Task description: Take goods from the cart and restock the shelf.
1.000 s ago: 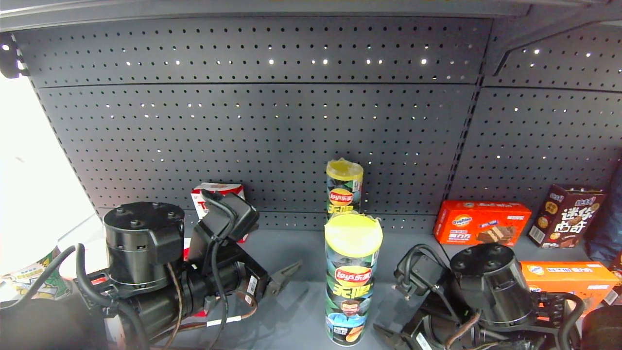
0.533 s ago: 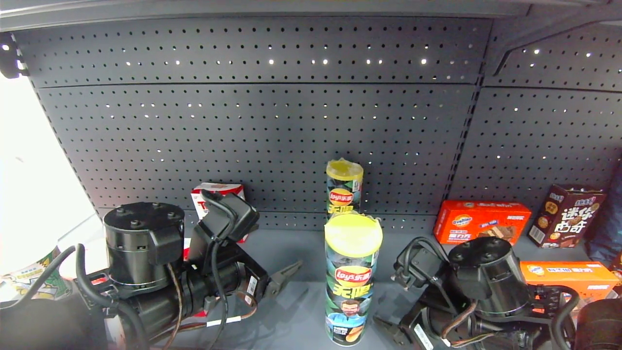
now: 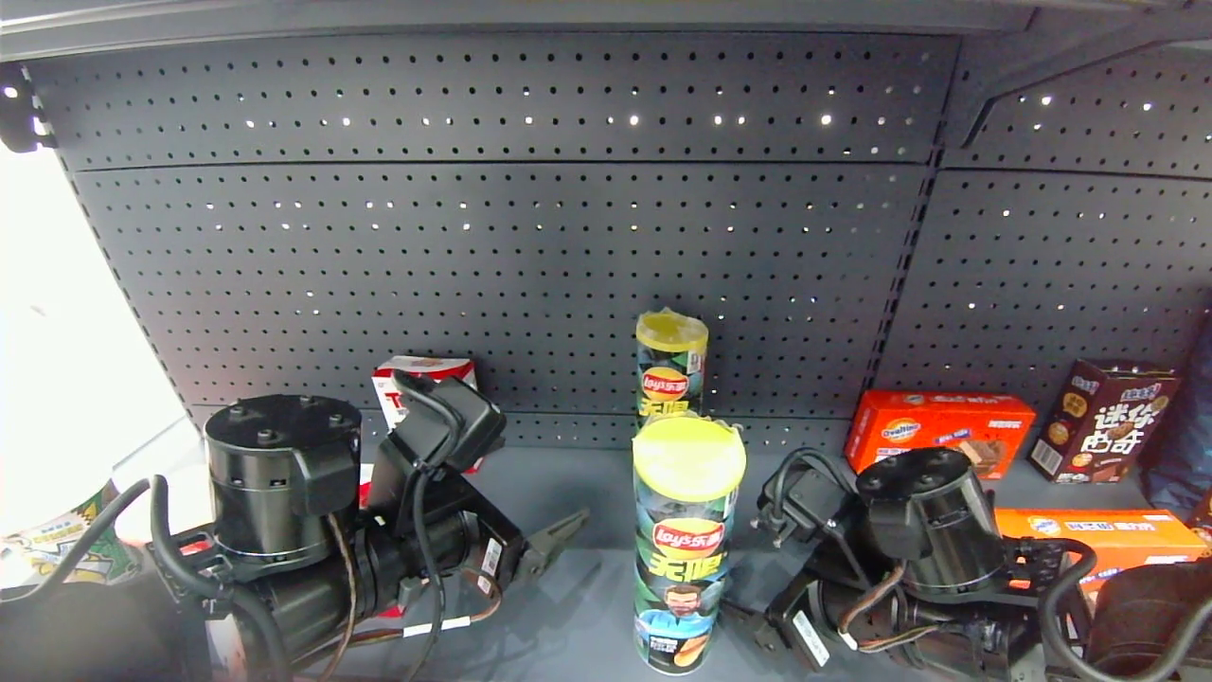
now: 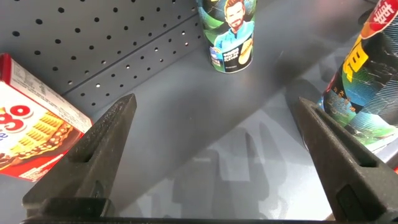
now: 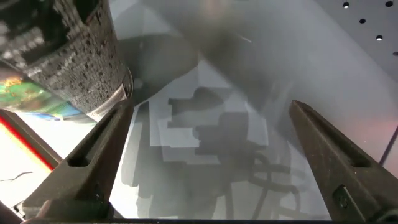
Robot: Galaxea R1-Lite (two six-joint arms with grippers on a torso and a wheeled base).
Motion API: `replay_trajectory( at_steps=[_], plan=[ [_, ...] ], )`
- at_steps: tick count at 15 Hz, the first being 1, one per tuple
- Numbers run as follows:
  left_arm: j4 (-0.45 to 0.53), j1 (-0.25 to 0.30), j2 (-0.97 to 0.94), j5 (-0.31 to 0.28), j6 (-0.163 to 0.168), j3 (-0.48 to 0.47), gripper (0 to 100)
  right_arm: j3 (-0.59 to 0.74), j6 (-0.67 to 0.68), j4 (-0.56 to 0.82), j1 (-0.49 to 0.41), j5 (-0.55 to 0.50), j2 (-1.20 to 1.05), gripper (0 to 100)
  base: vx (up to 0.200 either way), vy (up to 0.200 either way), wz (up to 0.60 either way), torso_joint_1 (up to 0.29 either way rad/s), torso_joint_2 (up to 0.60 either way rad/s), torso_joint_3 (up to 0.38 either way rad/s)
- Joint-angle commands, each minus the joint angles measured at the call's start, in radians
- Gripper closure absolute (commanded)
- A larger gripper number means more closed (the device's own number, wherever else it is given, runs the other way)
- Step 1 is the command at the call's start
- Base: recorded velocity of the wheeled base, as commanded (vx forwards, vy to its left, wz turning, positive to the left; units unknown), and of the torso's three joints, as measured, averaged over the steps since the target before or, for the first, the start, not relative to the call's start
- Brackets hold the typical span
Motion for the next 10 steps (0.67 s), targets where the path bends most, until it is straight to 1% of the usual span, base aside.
replay_trajectory(
  at_steps=[1,10],
  plan=[
    [0.000,0.000,0.003,0.000,0.000,-0.001,0,0.001,0.000,0.000,0.001,0.001,0.008,0,0.000,0.000,0.00,0.000,0.00,0.000],
    [-0.013,0.000,0.009,-0.002,-0.001,-0.001,0,-0.004,0.000,-0.007,0.007,0.004,0.024,0,0.000,0.000,0.00,0.000,0.00,0.000]
  ],
)
